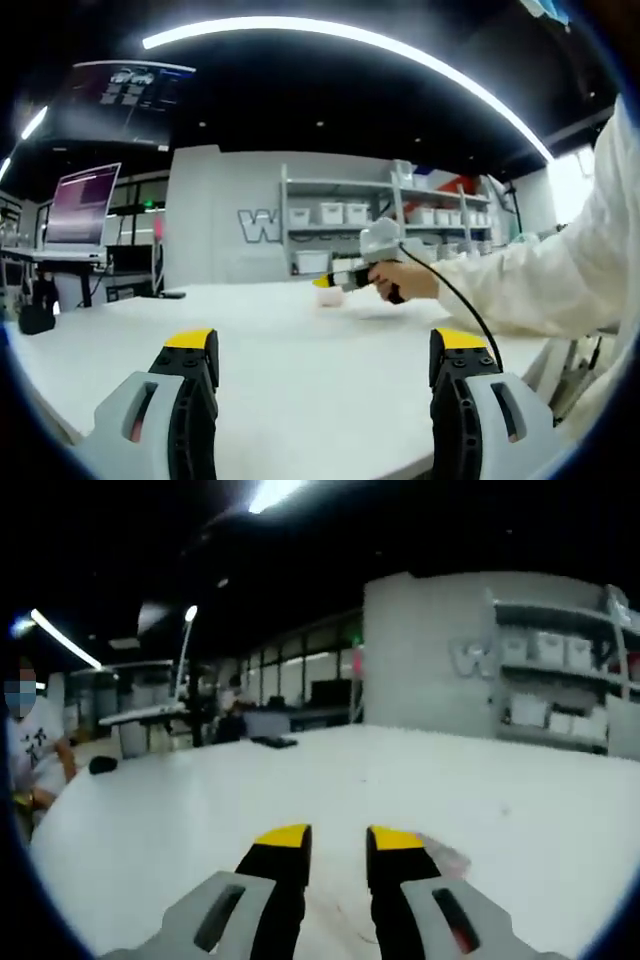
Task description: Open the resealable bag by pulling the two sides of the seal apart until the entire bag opening is separated and visibly accessible.
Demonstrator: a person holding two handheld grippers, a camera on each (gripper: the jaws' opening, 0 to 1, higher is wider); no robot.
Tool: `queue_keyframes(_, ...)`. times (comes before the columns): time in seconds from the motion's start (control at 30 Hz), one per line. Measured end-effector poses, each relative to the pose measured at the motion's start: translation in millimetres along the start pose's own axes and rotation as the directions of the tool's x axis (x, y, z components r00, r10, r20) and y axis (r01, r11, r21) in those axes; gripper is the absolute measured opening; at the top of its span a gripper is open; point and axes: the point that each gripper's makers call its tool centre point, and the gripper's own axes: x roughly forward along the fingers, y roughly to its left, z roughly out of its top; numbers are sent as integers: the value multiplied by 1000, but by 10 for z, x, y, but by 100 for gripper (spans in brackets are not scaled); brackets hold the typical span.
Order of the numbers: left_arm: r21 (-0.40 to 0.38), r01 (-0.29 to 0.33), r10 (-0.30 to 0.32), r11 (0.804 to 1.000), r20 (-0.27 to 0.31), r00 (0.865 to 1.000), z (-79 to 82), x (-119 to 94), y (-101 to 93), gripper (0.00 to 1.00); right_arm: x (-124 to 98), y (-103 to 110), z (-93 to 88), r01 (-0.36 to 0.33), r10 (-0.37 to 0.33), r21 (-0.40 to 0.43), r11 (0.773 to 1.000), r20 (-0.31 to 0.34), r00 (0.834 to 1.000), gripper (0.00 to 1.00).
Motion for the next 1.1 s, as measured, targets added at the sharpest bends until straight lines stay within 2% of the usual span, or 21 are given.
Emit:
queue_keyframes(0.13, 4, 8, -8, 1000, -6, 1000, -10, 13, -29, 86, -34, -93, 66, 33, -33, -2, 999, 54, 998, 22)
queue_keyframes(0.3, 7, 12, -12, 1000, -7, 1000, -8, 22, -54, 86, -55, -159, 83, 53, -50, -39, 998, 65, 997, 26)
queue_keyframes(0.4, 8, 15, -15, 1000, -9, 1000, -9, 28, -71, 86, -96, -151, 129, 45, -42, -27, 999, 97, 994, 34)
queue_keyframes(0.53, 11, 18, -18, 1000, -13, 1000, -17, 30, -88, 86, -114, -142, 150, 52, -48, -36, 998, 106, 993, 41)
queue_keyframes(0.6, 13, 18, -18, 1000, -13, 1000, -19, 29, -91, 86, -109, -159, 153, 66, -60, -49, 997, 109, 992, 49)
queue_keyframes(0.77, 12, 18, -18, 1000, -11, 1000, -15, 20, -99, 86, -134, -159, 243, 84, -70, -75, 994, 166, 984, 71)
queue_keyframes(0.8, 12, 17, -17, 1000, -11, 1000, -15, 19, -99, 86, -140, -165, 278, 93, -77, -84, 992, 184, 980, 78)
queue_keyframes(0.83, 13, 14, -14, 1000, -9, 1000, -11, 17, -93, 87, -151, -148, 284, 96, -78, -90, 991, 187, 979, 89)
queue_keyframes(0.9, 13, 13, -13, 1000, -6, 1000, -2, 16, -96, 87, -161, -120, 299, 97, -77, -97, 991, 192, 978, 100)
queue_keyframes(1.1, 12, 17, -17, 1000, 1, 1000, 16, 17, -120, 87, -137, -63, 312, 66, -44, -123, 990, 172, 984, 99)
